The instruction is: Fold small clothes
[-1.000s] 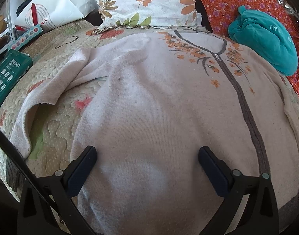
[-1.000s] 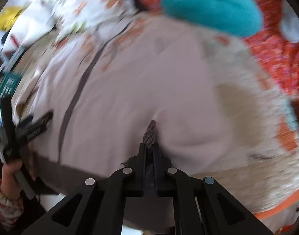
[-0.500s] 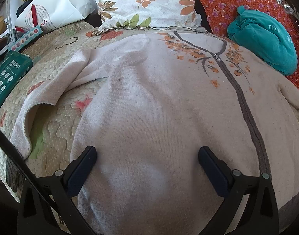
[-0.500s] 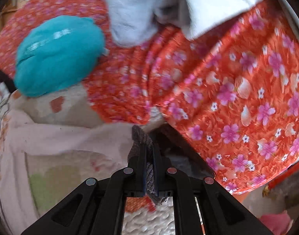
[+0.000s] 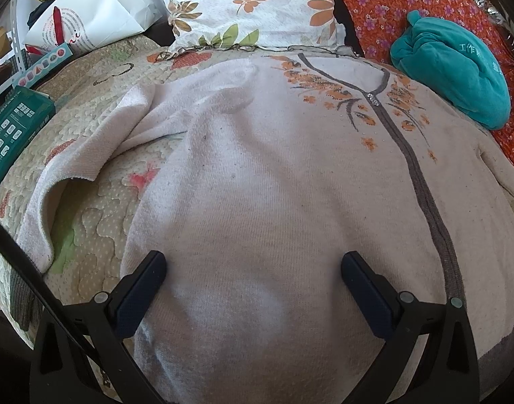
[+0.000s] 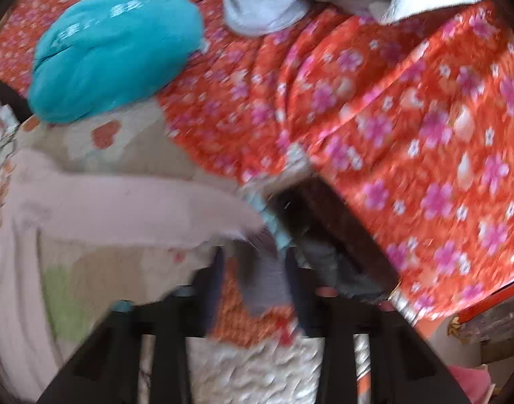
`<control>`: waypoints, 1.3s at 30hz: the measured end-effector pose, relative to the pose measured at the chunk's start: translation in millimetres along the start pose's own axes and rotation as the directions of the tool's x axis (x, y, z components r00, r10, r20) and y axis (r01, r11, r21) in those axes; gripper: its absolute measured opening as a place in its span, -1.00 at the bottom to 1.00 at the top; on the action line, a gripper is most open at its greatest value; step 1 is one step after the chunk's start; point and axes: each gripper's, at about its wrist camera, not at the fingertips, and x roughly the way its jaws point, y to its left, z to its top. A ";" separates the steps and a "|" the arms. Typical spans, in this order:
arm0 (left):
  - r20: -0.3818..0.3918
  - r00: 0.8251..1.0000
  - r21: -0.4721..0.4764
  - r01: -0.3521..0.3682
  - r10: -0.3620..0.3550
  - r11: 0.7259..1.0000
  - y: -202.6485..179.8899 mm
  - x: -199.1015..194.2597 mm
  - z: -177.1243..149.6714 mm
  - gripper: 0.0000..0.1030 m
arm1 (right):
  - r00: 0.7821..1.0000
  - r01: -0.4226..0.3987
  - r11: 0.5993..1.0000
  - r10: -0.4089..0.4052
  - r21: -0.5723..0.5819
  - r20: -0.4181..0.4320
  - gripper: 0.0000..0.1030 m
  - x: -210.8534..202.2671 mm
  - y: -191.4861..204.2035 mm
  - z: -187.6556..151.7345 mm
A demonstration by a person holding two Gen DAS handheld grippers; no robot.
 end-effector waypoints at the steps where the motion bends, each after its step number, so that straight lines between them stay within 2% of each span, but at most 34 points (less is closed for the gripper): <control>1: -0.009 1.000 -0.001 0.008 -0.008 1.000 0.8 -1.0 1.8 1.00 | 1.000 -0.027 1.000 0.027 -0.007 -0.006 -0.03 -4.3 3.1 -6.9; 4: 0.008 0.997 -0.036 0.075 -0.075 0.997 9.1 -13.6 8.4 0.99 | 0.991 -0.130 0.991 0.129 -0.033 -0.021 -0.02 -21.6 21.0 -26.8; 7: 0.064 0.991 -0.048 0.120 -0.117 0.992 28.1 -36.7 19.0 0.98 | 0.968 -0.250 0.964 0.250 -0.093 -0.013 0.03 -43.3 56.3 -42.6; 9: 0.096 0.991 -0.042 0.097 -0.092 0.994 47.2 -50.9 27.3 0.98 | 0.945 -0.323 0.935 0.327 -0.147 -0.001 0.11 -54.8 86.0 -51.2; 11: 0.093 0.995 -0.066 0.045 -0.038 0.997 79.1 -59.2 37.7 0.98 | 0.919 -0.384 0.903 0.393 -0.192 0.011 0.17 -61.4 113.7 -58.2; 13: 0.056 0.998 -0.130 -0.009 0.017 0.991 115.5 -59.5 45.3 0.98 | 0.897 -0.423 0.874 0.441 -0.237 0.022 0.18 -61.2 144.4 -63.9; 16: -0.020 0.998 -0.188 -0.055 0.052 0.981 166.5 -56.1 48.3 0.98 | 0.880 -0.456 0.848 0.474 -0.269 0.002 0.18 -50.5 182.9 -74.0; 19: -0.126 0.992 -0.166 -0.051 0.030 0.985 196.0 -43.5 43.4 0.98 | 0.871 -0.480 0.837 0.491 -0.262 -0.026 0.18 -34.8 204.0 -83.8; 22: -0.208 0.978 -0.135 -0.029 0.000 0.990 200.6 -24.6 33.0 0.96 | 0.865 -0.497 0.835 0.497 -0.237 -0.066 0.18 -15.1 207.9 -91.5; 23: -0.235 0.972 -0.108 -0.003 -0.023 0.994 194.9 -15.2 28.0 0.84 | 0.868 -0.493 0.838 0.490 -0.234 -0.077 0.18 -9.3 206.7 -90.4; 25: -0.292 0.955 -0.079 0.019 -0.041 0.997 185.1 -0.7 20.5 0.19 | 0.875 -0.482 0.845 0.478 -0.233 -0.077 0.18 -5.0 204.3 -89.2; 26: -0.301 0.954 -0.056 -0.008 -0.009 0.998 179.9 1.5 17.4 0.11 | 0.876 -0.480 0.846 0.478 -0.230 -0.070 0.18 -6.2 203.8 -89.1; 27: -0.278 0.961 -0.041 -0.017 0.005 0.999 176.3 -3.0 20.3 -0.35 | 0.883 -0.465 0.854 0.465 -0.232 -0.058 0.18 -6.5 201.9 -88.9; 28: -0.268 0.963 -0.038 -0.023 0.012 0.999 176.2 -6.4 25.1 -0.72 | 0.894 -0.444 0.864 0.446 -0.235 -0.050 0.18 -6.2 200.2 -88.8; 30: -0.229 0.973 -0.099 -0.046 0.022 0.994 191.4 -16.5 40.3 -0.78 | 0.906 -0.420 0.878 0.419 -0.230 -0.053 0.18 -2.1 196.2 -88.0; 31: -0.194 0.979 -0.120 -0.089 0.065 0.989 201.8 -23.9 49.2 -0.78 | 0.905 -0.424 0.880 0.420 -0.214 -0.065 0.18 1.2 192.4 -87.6; 32: -0.142 0.979 -0.132 -0.166 0.147 0.977 217.2 -35.1 63.2 -0.78 | 0.903 -0.429 0.881 0.424 -0.198 -0.071 0.18 3.2 188.8 -86.8; 34: -0.089 0.957 -0.174 -0.289 0.278 0.941 242.4 -50.8 83.3 -0.78 | 0.900 -0.436 0.884 0.431 -0.169 -0.067 0.18 4.6 183.0 -83.7; 35: -0.069 0.936 -0.238 -0.352 0.346 0.905 265.4 -61.2 96.2 -0.72 | 0.899 -0.438 0.885 0.433 -0.160 -0.063 0.18 4.6 183.0 -82.7; 37: -0.063 0.914 -0.347 -0.398 0.402 0.849 302.1 -75.0 108.2 -0.48 | 0.894 -0.447 0.882 0.443 -0.149 -0.061 0.18 4.2 182.4 -82.4; 38: -0.057 0.904 -0.393 -0.410 0.423 0.823 317.6 -81.7 111.7 -0.27 | 0.893 -0.451 0.880 0.447 -0.151 -0.063 0.19 4.8 182.7 -82.1; 39: -0.046 0.902 -0.418 -0.408 0.429 0.811 327.4 -87.2 112.1 -0.14 | 0.892 -0.451 0.879 0.447 -0.157 -0.063 0.18 4.5 185.0 -82.3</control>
